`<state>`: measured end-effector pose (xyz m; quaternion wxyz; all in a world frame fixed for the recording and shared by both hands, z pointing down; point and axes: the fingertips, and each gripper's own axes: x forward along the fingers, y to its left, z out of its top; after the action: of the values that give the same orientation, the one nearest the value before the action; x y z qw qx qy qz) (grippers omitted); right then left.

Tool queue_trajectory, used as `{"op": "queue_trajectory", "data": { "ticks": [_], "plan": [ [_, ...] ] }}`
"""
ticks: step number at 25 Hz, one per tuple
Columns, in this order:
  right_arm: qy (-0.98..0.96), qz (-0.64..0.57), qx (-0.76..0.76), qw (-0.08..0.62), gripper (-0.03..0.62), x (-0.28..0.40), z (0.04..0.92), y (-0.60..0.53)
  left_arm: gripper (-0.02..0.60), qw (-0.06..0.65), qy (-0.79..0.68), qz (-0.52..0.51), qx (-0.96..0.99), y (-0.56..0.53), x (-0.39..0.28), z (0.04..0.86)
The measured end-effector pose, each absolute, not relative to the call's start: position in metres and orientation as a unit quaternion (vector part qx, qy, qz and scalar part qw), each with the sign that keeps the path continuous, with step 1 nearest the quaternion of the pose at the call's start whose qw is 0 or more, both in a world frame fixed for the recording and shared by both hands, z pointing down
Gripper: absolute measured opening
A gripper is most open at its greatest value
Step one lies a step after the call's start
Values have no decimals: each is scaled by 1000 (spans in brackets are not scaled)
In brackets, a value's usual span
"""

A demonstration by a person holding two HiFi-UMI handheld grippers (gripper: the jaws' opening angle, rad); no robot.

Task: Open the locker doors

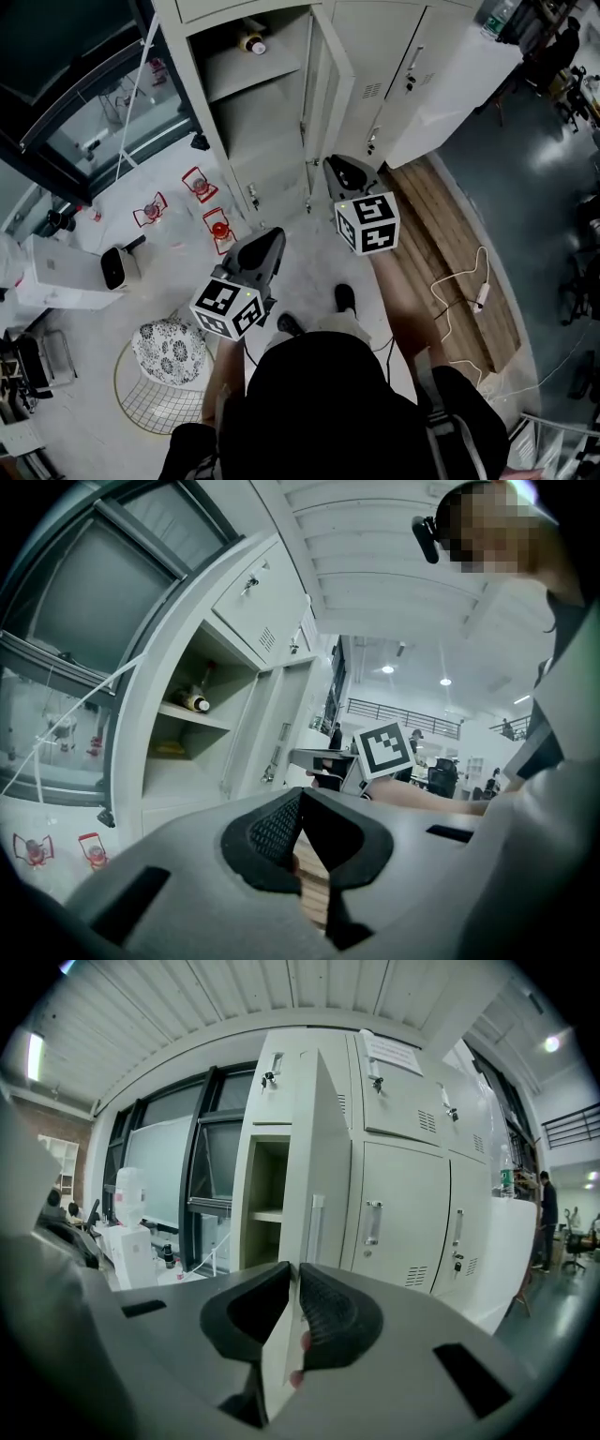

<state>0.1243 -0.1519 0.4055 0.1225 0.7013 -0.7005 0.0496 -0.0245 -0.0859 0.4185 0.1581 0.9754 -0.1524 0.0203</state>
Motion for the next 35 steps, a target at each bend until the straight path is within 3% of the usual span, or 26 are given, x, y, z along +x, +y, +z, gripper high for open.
{"op": "queue_trajectory", "data": {
  "ticks": [18,35],
  "plan": [
    [-706,52,698,106,38,209,403,-126,18,147,-111,23,983,-77,84,404],
    [-731,51,673,95,32,279,402,-126,18,138,-164,30,976,-62,140,398]
  ]
}}
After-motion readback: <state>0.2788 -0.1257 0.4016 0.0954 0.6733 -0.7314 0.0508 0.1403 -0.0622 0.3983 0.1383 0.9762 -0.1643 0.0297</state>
